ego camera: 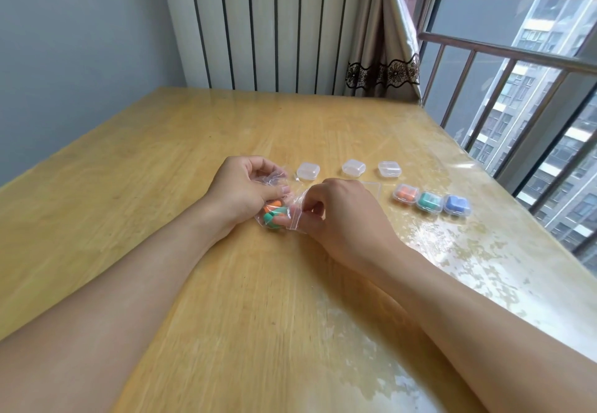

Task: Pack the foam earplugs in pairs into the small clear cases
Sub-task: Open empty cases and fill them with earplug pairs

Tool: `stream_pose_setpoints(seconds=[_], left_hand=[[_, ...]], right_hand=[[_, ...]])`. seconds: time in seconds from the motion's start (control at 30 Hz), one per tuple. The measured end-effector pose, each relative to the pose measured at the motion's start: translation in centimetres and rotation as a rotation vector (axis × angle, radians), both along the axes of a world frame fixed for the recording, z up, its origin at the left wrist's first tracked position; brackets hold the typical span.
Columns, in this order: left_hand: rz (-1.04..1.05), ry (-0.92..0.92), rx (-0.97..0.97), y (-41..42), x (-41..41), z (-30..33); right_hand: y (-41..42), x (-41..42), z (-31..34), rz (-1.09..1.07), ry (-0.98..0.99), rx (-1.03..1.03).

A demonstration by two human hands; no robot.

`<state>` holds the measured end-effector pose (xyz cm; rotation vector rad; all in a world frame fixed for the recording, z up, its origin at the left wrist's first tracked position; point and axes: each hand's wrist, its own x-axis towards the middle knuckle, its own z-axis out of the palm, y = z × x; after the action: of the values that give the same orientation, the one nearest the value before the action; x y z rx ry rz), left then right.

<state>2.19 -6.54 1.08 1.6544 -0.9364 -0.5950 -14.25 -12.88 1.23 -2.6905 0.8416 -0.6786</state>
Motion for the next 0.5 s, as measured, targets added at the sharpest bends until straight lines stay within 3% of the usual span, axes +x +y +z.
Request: stream_pose_setpoints(seconds=[0.17,0.3,0.4,0.5], left_hand=[[0.048,-0.049,-0.021,0.1,1.0,-0.2],[0.057,-0.077,-0.034,0.1,1.0,0.1],[0.211,-0.43,-0.203,0.9,-0.2,1.6],[0.078,-0.819,-0.434,1.9,-2.9,2.8]], right_hand=[[-0.4,-1.9,1.7,0.004,-0.059,-0.049],[-2.0,-5.2,4.4,0.05,-0.17,0.25],[-4.1,-7.6,5.4,0.022,-0.192,0.575],[-4.6,-8.3,5.4,0.083,-0.128,0.749]])
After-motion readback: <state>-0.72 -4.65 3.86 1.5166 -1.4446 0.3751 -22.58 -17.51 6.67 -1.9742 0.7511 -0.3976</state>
